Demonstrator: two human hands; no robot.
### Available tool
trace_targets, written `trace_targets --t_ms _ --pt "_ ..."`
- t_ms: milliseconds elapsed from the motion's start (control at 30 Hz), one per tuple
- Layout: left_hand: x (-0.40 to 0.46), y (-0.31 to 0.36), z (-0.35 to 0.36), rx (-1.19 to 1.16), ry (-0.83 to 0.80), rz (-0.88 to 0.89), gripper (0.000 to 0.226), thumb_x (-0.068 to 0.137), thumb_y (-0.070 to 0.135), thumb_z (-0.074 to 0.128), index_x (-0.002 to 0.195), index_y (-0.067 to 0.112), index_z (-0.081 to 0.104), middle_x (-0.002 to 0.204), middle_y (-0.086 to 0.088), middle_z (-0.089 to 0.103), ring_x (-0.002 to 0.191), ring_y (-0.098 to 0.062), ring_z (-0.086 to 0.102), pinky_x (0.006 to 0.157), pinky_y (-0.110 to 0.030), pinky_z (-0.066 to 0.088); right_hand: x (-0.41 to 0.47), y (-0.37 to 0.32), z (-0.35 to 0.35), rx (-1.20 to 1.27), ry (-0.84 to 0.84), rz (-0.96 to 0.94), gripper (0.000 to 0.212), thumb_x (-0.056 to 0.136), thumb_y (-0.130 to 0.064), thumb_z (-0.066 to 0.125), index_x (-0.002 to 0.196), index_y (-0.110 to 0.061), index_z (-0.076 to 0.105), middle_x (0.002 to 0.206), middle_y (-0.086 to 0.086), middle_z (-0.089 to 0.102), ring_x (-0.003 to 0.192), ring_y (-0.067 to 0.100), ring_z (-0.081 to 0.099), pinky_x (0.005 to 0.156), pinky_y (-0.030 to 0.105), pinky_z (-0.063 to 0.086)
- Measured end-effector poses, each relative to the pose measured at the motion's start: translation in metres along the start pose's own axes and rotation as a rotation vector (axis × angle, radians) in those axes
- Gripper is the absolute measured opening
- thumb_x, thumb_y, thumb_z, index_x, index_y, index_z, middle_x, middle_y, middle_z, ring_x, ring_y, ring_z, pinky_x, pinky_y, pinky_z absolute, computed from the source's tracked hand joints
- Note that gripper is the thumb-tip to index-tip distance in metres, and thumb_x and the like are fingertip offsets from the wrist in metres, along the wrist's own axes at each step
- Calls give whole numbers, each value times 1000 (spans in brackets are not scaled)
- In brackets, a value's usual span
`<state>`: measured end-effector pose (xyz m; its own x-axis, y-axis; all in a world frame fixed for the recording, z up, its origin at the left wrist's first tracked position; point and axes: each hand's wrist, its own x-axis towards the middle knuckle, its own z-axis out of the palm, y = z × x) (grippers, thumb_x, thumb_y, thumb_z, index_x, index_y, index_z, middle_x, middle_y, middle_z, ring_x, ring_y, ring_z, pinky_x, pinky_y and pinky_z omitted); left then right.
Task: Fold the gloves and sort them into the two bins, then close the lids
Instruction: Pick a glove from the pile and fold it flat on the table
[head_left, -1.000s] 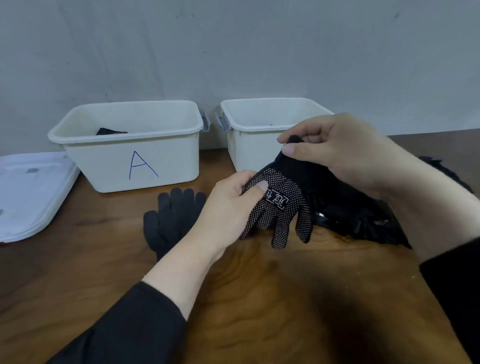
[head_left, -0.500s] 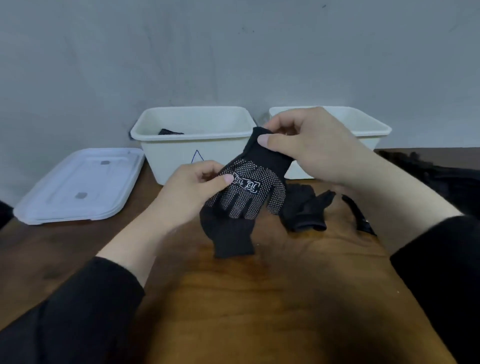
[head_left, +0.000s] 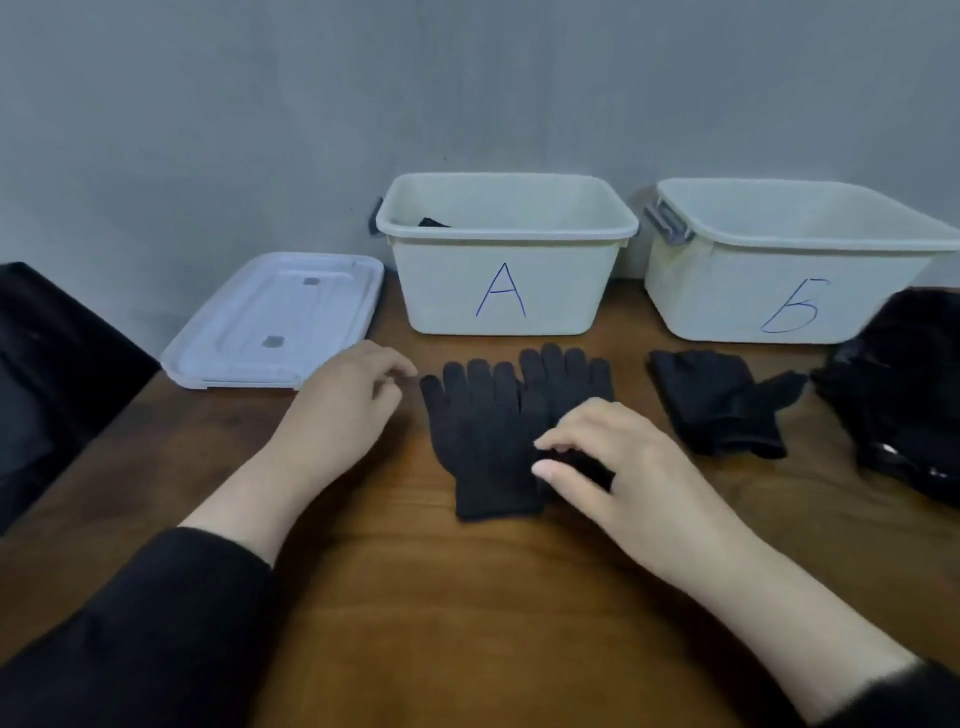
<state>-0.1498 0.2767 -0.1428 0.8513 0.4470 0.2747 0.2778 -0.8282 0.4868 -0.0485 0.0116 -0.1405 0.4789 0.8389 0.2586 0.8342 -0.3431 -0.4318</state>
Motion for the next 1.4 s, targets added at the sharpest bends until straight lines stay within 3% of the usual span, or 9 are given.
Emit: trace_targets --t_ms 167,400,533,633,767,867,1000,1200,1400 --pt "-1 4 22 31 -57 -22 23 95 47 57 110 33 66 97 14 61 91 -6 56 84 -30 48 -8 33 -3 -220 43 473 53 80 -77 42 90 -28 61 83 -14 54 78 4 53 61 16 38" --pt "0 3 32 109 -105 45 52 86 65 57 126 34 62 109 13 57 105 -10 51 98 -41 44 7 24 8 -146 25 520 24 91 -57 64 91 -33 60 91 -15 56 91 12 58 87 41 53" --pt "-5 4 34 147 -176 53 60 85 69 57 137 38 53 132 16 49 124 -10 41 109 -38 30 10 31 -9 103 143 581 14 95 -42 66 96 -29 61 97 -13 65 86 8 60 69 27 47" --pt "-4 5 34 156 -190 52 63 84 71 56 138 39 50 134 17 46 126 -9 38 110 -38 28 14 34 -29 275 310 559 7 96 -27 66 100 -30 62 99 -10 65 91 13 61 68 24 44" --pt "-3 5 34 172 -178 52 62 82 74 55 133 38 55 130 17 47 122 -8 39 109 -39 28 27 35 -49 397 424 451 28 92 -11 66 109 -33 65 101 -11 70 97 8 66 86 31 55" --pt "-4 7 35 208 -168 52 63 82 75 53 133 36 57 129 16 48 121 -9 40 109 -38 28 42 27 -66 545 447 373 37 92 -6 67 107 -40 66 105 -15 73 96 -1 68 76 18 55" --pt "-7 14 37 279 -139 55 65 84 76 50 134 34 56 128 13 49 121 -12 42 107 -40 30 64 11 -88 552 462 326 29 91 -9 71 97 -38 71 94 -19 76 87 0 71 73 17 57" --pt "-7 13 30 153 -28 31 47 90 64 52 120 30 63 114 11 56 107 -13 53 99 -41 42 91 -8 -116 536 253 226 10 94 -10 69 98 -16 76 89 -1 78 81 11 74 75 22 57" --pt "-5 7 20 13 159 -28 25 101 38 50 109 25 69 102 11 62 93 -9 57 77 -22 43 124 -21 -120 310 70 220 9 97 -20 67 97 -22 76 85 -3 76 64 4 64 71 23 52"
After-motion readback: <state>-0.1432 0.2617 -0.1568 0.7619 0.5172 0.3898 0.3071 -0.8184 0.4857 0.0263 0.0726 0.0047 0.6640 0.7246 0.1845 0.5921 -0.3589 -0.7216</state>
